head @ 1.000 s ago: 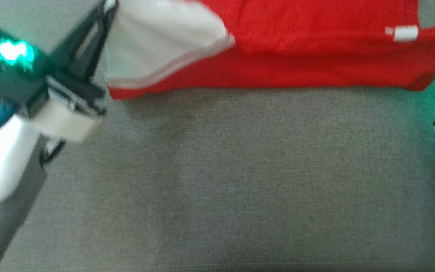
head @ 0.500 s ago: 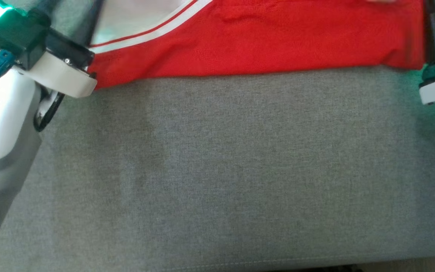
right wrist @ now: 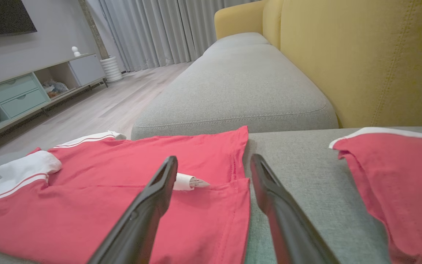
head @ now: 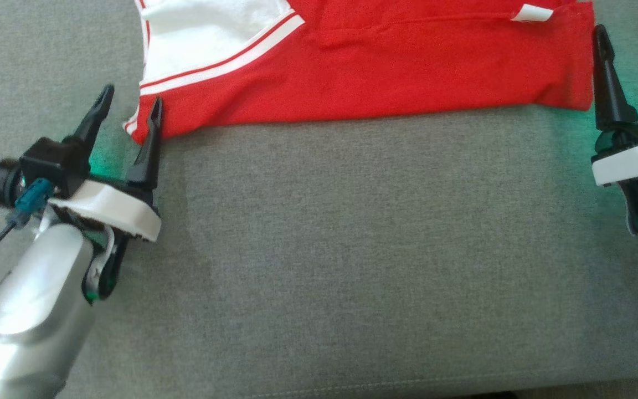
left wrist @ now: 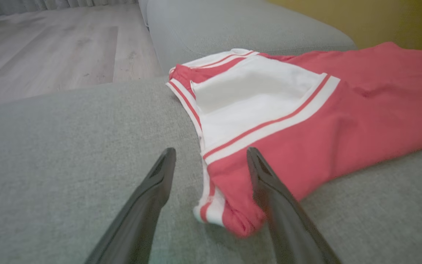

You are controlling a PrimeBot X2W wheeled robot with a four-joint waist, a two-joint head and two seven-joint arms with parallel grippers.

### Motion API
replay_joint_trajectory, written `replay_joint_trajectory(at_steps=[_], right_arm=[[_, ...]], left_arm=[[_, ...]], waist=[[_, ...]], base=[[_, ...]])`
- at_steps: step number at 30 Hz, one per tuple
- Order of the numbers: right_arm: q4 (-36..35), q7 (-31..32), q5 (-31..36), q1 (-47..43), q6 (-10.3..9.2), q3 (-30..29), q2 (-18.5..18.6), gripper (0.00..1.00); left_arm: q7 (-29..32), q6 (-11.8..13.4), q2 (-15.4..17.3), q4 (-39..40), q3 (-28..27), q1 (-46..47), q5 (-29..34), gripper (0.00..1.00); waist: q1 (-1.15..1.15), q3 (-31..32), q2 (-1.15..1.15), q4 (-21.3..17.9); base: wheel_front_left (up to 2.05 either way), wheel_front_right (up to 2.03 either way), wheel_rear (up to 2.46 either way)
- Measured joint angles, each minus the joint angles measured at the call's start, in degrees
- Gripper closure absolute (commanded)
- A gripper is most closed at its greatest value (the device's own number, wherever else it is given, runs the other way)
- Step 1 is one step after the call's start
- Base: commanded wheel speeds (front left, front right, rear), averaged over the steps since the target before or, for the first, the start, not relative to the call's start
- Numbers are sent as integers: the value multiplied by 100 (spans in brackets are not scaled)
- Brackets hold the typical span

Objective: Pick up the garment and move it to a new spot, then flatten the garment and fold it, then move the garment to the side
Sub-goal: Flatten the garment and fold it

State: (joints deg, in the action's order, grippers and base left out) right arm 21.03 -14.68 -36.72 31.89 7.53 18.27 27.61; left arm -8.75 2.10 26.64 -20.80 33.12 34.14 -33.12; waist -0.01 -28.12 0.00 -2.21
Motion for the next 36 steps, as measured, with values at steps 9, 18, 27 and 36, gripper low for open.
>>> replay_joint_trajectory(at_steps=[9, 18, 27, 36], right_arm=[[-33, 0, 0, 1, 0, -10, -7, 0], [230, 0, -78, -5, 0, 210, -14, 0], [1456, 1, -260, 50, 0, 748, 0, 0], [2054, 5, -701, 547, 0, 1340, -67, 100]], left_arm=[[794, 102, 89, 234, 7, -276, -322, 0], [1410, -55, 186, 538, 100, -338, -638, 100], [1448, -58, 410, 927, 110, -513, -642, 100], [1421, -60, 492, 1003, 116, -497, -613, 100]], waist=[[0, -20, 0, -64], [1, 85, 0, -4], [1, 191, 0, 142], [1, 277, 0, 187]], base=[[0, 0, 0], [0, 0, 0], [0, 0, 0], [0, 0, 0]])
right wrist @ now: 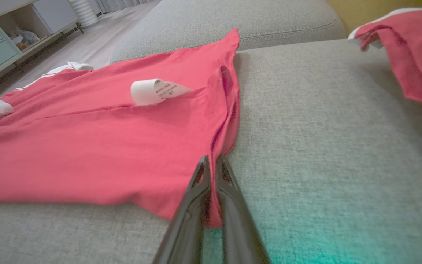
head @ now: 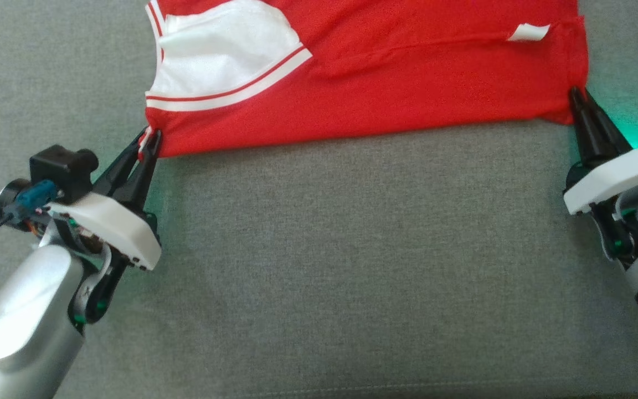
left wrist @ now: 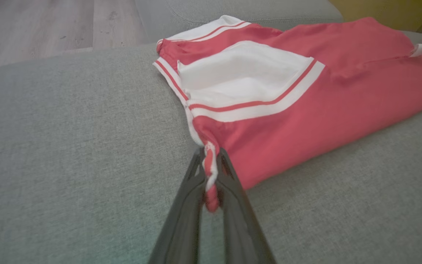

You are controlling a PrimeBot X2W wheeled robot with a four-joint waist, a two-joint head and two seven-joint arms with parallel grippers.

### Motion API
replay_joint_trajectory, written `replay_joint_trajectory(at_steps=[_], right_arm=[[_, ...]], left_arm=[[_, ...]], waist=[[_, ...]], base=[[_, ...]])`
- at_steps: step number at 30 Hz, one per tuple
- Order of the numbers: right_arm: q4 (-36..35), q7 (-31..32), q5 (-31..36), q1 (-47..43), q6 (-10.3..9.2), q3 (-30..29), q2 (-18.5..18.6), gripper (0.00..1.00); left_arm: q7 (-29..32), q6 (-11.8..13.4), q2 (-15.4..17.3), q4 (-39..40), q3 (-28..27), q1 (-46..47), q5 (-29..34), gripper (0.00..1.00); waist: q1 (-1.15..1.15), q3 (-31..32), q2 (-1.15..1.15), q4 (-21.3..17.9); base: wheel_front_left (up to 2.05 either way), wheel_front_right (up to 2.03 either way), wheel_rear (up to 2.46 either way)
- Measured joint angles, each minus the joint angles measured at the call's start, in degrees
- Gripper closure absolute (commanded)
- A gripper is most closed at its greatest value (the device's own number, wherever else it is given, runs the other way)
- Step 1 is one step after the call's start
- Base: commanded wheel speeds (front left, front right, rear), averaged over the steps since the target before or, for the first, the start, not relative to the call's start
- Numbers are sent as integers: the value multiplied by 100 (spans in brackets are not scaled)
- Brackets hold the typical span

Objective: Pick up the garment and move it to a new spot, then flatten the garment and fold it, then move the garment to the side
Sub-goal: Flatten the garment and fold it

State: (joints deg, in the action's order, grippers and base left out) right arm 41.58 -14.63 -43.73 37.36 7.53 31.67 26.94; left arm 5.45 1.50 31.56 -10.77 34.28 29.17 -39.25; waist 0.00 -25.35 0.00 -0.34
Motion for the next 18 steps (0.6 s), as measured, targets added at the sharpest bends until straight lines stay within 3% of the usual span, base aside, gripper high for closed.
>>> replay_joint_trajectory(at_steps=[7, 15, 18], right_arm=[[-54, 0, -370, -258, 0, 258, 433, 100], [-608, 0, -572, -1215, 0, 120, 850, 100], [-850, 0, -504, -1661, 0, -80, 960, 100]], left_arm=[[-187, -109, -1, -9, 140, -91, 47, 100], [-354, -84, 44, 261, 342, -1115, 35, 100], [-361, 35, 100, 478, 457, -1451, 32, 100]], waist=[[0, 360, 0, 16], [-1, 763, 0, -24], [-1, 876, 0, -27]], base=[[0, 0, 0], [0, 0, 0], [0, 0, 0]])
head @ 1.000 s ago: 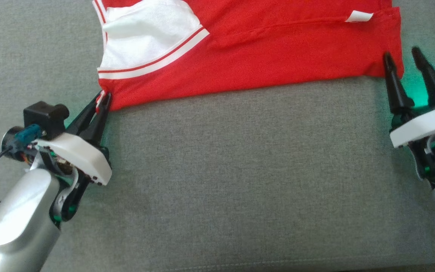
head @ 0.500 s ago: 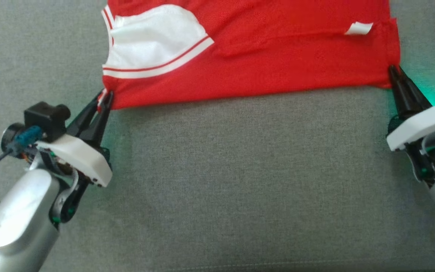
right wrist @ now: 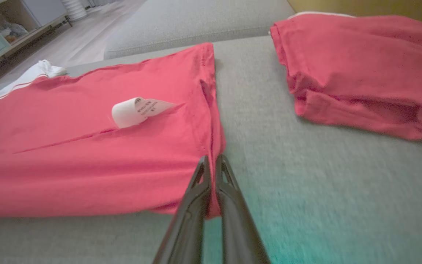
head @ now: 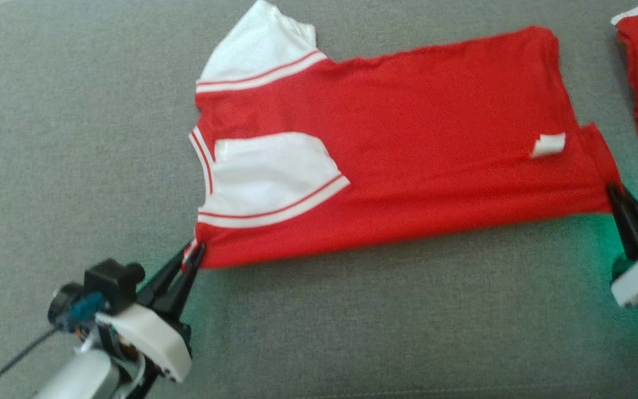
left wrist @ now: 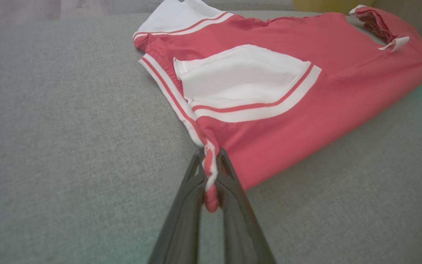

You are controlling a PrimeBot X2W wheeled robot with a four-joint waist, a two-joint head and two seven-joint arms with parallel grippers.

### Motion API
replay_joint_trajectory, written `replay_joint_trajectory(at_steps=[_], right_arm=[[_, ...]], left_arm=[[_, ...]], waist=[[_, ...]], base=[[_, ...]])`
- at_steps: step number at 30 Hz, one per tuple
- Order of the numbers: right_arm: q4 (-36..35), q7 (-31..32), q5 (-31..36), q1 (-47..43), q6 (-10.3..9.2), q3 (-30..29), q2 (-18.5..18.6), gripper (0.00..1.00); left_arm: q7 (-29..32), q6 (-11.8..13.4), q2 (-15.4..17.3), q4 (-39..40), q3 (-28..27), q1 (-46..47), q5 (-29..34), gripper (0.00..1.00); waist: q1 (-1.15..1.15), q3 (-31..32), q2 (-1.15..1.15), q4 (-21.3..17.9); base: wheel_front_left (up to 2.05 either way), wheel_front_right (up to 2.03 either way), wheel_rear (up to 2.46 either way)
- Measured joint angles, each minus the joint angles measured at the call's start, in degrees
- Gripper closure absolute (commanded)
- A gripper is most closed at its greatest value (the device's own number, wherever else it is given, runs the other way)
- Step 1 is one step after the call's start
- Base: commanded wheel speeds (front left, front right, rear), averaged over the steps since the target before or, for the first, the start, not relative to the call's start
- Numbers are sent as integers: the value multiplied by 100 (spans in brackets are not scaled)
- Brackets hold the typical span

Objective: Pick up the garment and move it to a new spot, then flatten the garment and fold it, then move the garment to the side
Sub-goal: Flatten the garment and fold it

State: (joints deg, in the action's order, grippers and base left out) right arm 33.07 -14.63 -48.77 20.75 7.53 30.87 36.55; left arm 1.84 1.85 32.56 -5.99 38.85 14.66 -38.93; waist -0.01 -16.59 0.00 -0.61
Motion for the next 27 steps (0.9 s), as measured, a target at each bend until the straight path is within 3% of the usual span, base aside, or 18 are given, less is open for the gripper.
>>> replay_joint_trajectory(at_steps=[4, 14, 15, 16, 17, 18, 19, 20, 24, 27], right_arm=[[-281, 0, 122, -682, 0, -382, 24, 100], [-878, 1, 543, -1939, 0, -1284, -234, 100], [-881, 1, 568, -1957, 0, -1313, -264, 94], [-905, 36, 579, -1970, 0, -1326, -296, 94], [-942, 89, 579, -1997, 0, -1337, -334, 69], [-988, 160, 578, -2029, 0, -1343, -363, 7], [-1025, 182, 578, -2043, 0, -1345, -374, 0], [-1054, 213, 578, -2056, 0, -1378, -377, 0], [-1254, 201, 695, -2091, 0, -1806, -338, 0], [-1415, 153, 866, -2082, 0, -2052, -334, 0]], left_arm=[[-87, 159, 38, 286, 67, -350, 9, 100], [-143, 269, 151, 469, 180, -686, 16, 100], [-142, 269, 154, 470, 187, -687, 16, 100], [-140, 270, 156, 468, 190, -686, 19, 100], [-133, 270, 165, 461, 194, -685, 40, 100], [-132, 270, 174, 453, 194, -684, 71, 78], [-105, 271, 178, 445, 194, -681, 73, 47], [-87, 288, 188, 442, 196, -671, 96, 0], [-66, 275, 294, 476, 175, -413, 225, 0], [78, 90, 369, 487, 87, 280, 322, 0]], waist=[[0, 58, 0, 65], [1, 42, 0, 124], [1, 29, 0, 120], [1, 16, 0, 117], [1, 2, 0, 114], [1, -10, 0, 113], [1, -20, 0, 111], [1, -31, 0, 108], [1, -130, 0, 101], [1, -268, 0, 91]], base=[[0, 0, 0], [0, 0, 0], [0, 0, 0], [0, 0, 0], [0, 0, 0], [0, 0, 0], [0, 0, 0], [0, 0, 0], [0, 0, 0], [0, 0, 0]])
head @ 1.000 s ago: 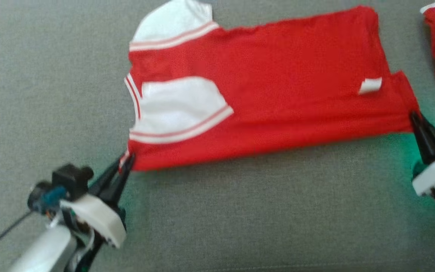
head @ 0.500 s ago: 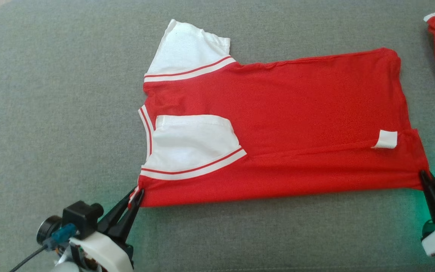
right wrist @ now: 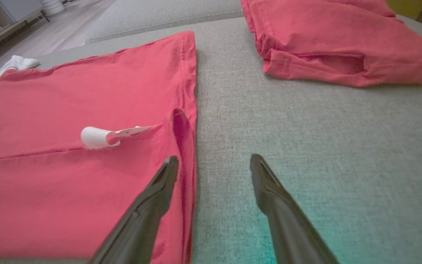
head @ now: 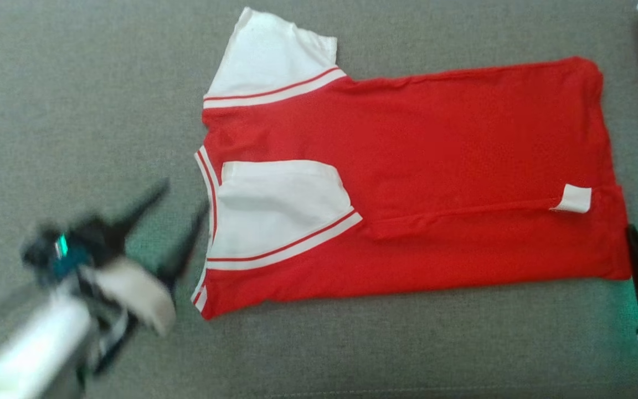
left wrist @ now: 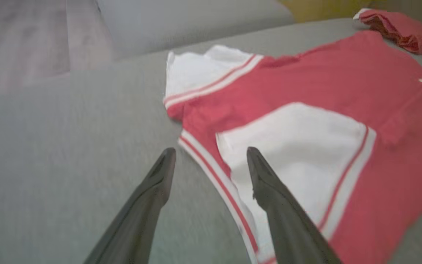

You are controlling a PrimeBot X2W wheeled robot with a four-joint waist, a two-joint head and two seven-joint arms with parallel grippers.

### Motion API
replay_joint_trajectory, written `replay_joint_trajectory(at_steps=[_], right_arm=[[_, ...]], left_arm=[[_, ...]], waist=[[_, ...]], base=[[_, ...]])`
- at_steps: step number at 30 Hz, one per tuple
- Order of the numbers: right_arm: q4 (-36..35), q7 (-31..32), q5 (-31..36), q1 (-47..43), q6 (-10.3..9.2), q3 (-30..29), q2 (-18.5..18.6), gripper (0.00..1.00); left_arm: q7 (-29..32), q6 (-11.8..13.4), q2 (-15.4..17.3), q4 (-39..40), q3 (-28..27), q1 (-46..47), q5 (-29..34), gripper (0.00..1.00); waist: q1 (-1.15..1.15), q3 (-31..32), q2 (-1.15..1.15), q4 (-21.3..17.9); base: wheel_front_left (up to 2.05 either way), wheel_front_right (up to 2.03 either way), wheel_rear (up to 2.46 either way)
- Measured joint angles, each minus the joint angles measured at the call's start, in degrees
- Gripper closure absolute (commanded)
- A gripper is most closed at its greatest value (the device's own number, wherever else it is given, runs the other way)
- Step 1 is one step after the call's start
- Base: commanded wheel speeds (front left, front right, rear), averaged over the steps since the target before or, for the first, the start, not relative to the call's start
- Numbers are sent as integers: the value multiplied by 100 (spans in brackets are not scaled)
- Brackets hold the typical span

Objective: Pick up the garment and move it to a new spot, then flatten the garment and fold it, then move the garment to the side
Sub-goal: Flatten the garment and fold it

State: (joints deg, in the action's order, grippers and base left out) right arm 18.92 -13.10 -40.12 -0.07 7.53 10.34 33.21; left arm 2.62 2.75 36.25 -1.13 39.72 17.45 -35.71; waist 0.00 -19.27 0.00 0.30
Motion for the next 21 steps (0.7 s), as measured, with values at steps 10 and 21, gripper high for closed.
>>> replay_joint_trajectory(at_steps=[10, 21], right_arm=[[-667, 313, 538, 690, 0, -98, -79, 0], [-758, 394, 601, 1429, 0, 304, -226, 0]], left_arm=[[1727, -923, -372, -1147, -51, 3477, -405, 0], [3085, -976, -560, -2548, -82, 4823, -926, 0]], waist=[[2, -746, 0, -205], [1, -1240, 0, -848]], base=[[0, 0, 0], [0, 0, 0]])
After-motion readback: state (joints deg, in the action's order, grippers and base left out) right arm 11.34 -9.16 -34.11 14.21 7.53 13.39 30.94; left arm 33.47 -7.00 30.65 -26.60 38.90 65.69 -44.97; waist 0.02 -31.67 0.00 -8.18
